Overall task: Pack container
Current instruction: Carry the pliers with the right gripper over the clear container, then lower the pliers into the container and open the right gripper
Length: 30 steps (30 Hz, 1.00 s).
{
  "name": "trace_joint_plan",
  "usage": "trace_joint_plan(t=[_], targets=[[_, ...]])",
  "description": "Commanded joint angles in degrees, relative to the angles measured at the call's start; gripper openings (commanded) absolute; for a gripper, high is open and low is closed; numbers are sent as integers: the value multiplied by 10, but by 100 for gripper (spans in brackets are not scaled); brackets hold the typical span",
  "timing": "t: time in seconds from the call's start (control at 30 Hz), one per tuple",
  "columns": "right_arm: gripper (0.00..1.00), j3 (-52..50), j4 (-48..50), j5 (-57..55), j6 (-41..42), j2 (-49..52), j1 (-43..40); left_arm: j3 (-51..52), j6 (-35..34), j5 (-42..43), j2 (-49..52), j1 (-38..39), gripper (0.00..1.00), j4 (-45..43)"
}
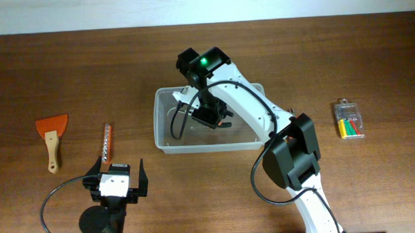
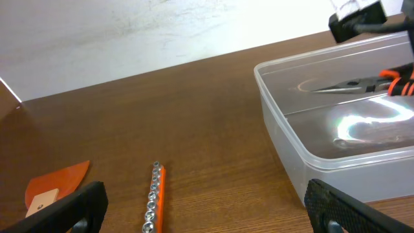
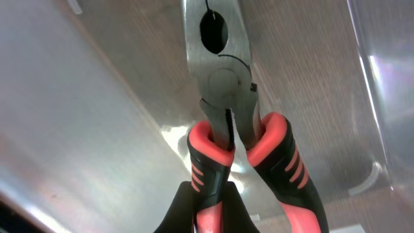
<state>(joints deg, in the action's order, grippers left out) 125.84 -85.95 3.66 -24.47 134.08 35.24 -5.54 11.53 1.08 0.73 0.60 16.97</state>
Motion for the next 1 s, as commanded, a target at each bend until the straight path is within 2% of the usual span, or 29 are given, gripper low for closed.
trace_joint_plan(t=[0.0,0.6,0.63,0.97], targets=[[4,-25,21,-5,-20,-16,0,3,-3,6,-4,-3,99,-1],[5,-94,103,6,-24,-16,-16,3,-3,6,-4,-3,99,-1],[12,-96,105,9,-24,-16,-19,3,-3,6,-4,-3,99,-1],[15,-113,117,22,-25,-16,-50,3,-3,6,-4,-3,99,-1]])
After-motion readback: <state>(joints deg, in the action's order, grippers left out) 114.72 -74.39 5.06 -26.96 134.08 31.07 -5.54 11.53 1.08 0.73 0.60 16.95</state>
